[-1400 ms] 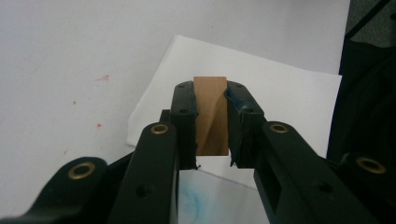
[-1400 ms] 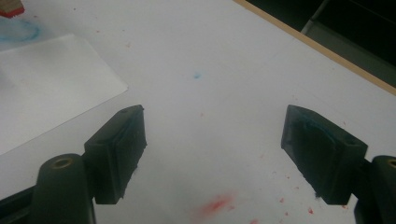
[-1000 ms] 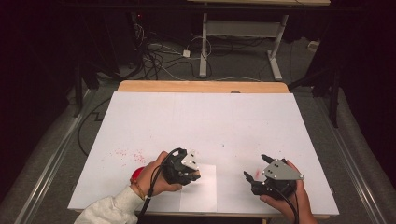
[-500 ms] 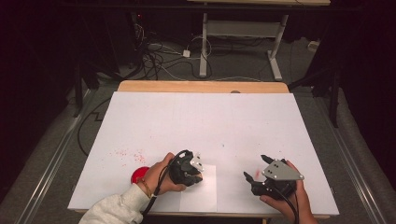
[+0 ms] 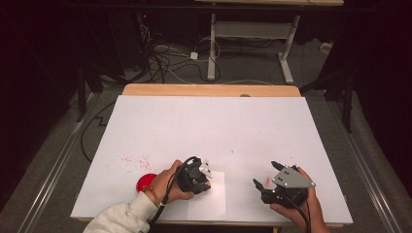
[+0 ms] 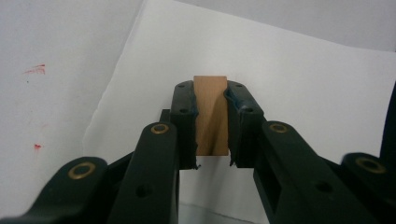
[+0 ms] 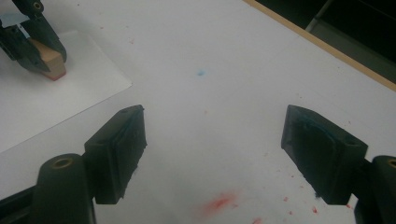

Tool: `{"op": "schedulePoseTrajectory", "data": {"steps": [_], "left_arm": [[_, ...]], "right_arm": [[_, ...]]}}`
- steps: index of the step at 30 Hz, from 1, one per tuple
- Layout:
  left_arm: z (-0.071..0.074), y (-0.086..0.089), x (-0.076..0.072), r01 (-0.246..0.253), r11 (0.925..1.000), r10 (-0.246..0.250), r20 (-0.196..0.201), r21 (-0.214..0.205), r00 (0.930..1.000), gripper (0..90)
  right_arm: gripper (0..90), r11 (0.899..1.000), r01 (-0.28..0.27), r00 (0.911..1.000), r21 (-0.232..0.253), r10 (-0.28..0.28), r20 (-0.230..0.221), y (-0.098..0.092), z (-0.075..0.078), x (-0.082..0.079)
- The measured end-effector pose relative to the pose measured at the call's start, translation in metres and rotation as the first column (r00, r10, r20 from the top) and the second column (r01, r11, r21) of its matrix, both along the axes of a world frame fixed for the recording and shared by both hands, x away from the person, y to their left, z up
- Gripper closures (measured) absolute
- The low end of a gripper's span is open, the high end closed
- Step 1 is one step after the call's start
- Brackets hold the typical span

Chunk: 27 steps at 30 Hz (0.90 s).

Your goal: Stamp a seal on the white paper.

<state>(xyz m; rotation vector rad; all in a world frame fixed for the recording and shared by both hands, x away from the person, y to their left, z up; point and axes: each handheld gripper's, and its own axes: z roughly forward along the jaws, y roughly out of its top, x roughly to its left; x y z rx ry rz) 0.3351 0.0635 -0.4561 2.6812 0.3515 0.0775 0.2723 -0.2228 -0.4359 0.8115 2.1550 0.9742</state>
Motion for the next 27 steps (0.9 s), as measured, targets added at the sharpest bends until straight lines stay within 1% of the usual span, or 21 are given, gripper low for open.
{"op": "schedulePoseTrajectory", "data": {"steps": [3,5,7,17,21,27], "left_arm": [[-0.0002,0.0003,0.0003,0.001,1.0000,-0.001,-0.003,-0.001,1.0000,73.8],[-0.0003,-0.0005,-0.0007,0.002,1.0000,-0.002,0.007,0.003,1.0000,73.9],[-0.0003,-0.0006,-0.0010,-0.001,1.0000,0.001,0.007,0.004,1.0000,73.9],[-0.0013,0.0017,0.0000,-0.005,0.9999,0.005,-0.006,-0.011,1.0000,73.9],[-0.0011,0.0006,-0.0013,-0.002,1.0000,0.002,0.008,-0.003,1.0000,73.9],[-0.0012,0.0004,-0.0019,-0.002,1.0000,0.002,0.012,0.000,0.9999,73.9]], "right_arm": [[22.6,1.000,0.000,1.0000,-0.001,0.000,-0.001,0.0003,-0.0002,0.0001],[22.5,1.000,-0.001,1.0000,-0.001,0.001,0.000,0.0005,-0.0001,-0.0001],[22.5,1.000,0.000,1.0000,0.000,0.000,-0.001,-0.0001,-0.0001,0.0003],[22.5,1.000,-0.001,1.0000,-0.001,0.001,0.001,-0.0002,0.0003,-0.0004],[22.5,1.000,0.001,1.0000,0.001,-0.001,0.001,-0.0003,0.0004,-0.0005],[22.5,1.000,-0.002,1.0000,-0.001,0.002,-0.001,-0.0003,0.0004,-0.0006]]}}
